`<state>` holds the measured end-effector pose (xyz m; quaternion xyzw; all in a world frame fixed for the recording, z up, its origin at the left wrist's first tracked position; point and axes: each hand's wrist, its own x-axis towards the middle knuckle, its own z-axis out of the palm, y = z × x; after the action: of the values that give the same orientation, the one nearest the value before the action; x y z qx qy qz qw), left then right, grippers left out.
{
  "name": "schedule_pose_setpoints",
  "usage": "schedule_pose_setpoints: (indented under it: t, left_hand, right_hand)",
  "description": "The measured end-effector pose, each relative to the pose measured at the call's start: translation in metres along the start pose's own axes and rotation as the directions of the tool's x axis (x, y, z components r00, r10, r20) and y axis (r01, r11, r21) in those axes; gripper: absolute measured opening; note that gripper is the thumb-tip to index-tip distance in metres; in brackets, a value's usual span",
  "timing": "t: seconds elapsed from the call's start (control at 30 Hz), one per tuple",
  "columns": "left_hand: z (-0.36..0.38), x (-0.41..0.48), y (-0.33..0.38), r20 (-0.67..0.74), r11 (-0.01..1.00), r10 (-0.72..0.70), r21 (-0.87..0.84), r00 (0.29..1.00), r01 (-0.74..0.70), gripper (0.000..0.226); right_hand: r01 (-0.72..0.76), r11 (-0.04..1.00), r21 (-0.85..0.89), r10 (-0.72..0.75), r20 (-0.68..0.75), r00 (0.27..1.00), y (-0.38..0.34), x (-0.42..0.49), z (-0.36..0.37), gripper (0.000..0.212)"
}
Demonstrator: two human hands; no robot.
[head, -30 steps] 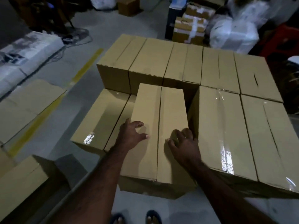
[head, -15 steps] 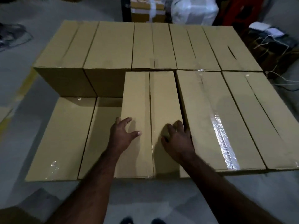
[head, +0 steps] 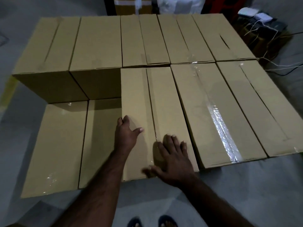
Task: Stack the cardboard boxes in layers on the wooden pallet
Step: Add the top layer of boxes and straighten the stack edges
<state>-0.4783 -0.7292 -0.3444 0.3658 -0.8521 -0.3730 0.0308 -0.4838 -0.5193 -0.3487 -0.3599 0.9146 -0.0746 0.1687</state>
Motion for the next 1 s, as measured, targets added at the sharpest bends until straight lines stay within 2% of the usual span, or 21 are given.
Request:
schedule_pose_setpoints:
  t: [0.13,0.3,0.4,0.47,0.53,0.63,0.7,0.8,0.93,1.0]
  left_hand:
    - [0.000,-0.001,0.001,0.003,1.000,-0.015,0.005,1.000,0.015,0.087]
    - [0.002,0.007,0.001,0.035,0.999,0.007,0.048,0.999,-0.009,0.086]
    - [0.003,0.003,0.000,0.101,0.983,0.061,0.164,0.993,-0.078,0.090]
    - [0.003,-0.011,-0.001,0.189,0.923,0.164,0.316,0.968,-0.218,0.094]
    - [0.004,-0.032,-0.005,0.331,0.820,0.279,0.407,0.902,-0.403,0.098]
    - [0.005,-0.057,-0.014,0.508,0.639,0.330,0.501,0.796,-0.585,0.116]
    - [0.008,-0.065,-0.021,0.538,0.546,0.337,0.557,0.772,-0.626,0.127]
    - [0.013,-0.075,-0.022,0.555,0.497,0.346,0.575,0.756,-0.650,0.131]
    - [0.018,-0.080,-0.017,0.501,0.520,0.380,0.579,0.777,-0.628,0.117]
    - [0.022,-0.081,-0.016,0.507,0.511,0.400,0.568,0.764,-0.645,0.111]
  right_hand:
    - [0.142,0.978,-0.152,-0.139,0.030,0.990,0.013,-0.015,0.011,0.109]
    - [0.154,0.961,-0.230,-0.158,0.001,0.987,0.019,-0.008,0.012,0.109]
    - [0.159,0.960,-0.229,-0.166,-0.011,0.986,0.023,-0.007,0.013,0.109]
    - [0.159,0.962,-0.223,-0.165,-0.007,0.986,0.026,-0.007,0.014,0.110]
    - [0.158,0.965,-0.211,-0.161,0.001,0.987,0.028,-0.006,0.015,0.110]
    - [0.165,0.966,-0.200,-0.168,0.006,0.986,0.032,-0.004,0.016,0.108]
    - [0.198,0.958,-0.207,-0.200,0.012,0.980,0.036,-0.004,0.016,0.108]
    - [0.182,0.953,-0.242,-0.188,0.000,0.982,0.043,-0.011,0.014,0.107]
    - [0.018,0.969,-0.245,-0.038,-0.078,0.996,0.066,-0.028,0.010,0.112]
    - [-0.058,0.966,-0.250,0.033,-0.105,0.994,0.082,-0.038,0.008,0.113]
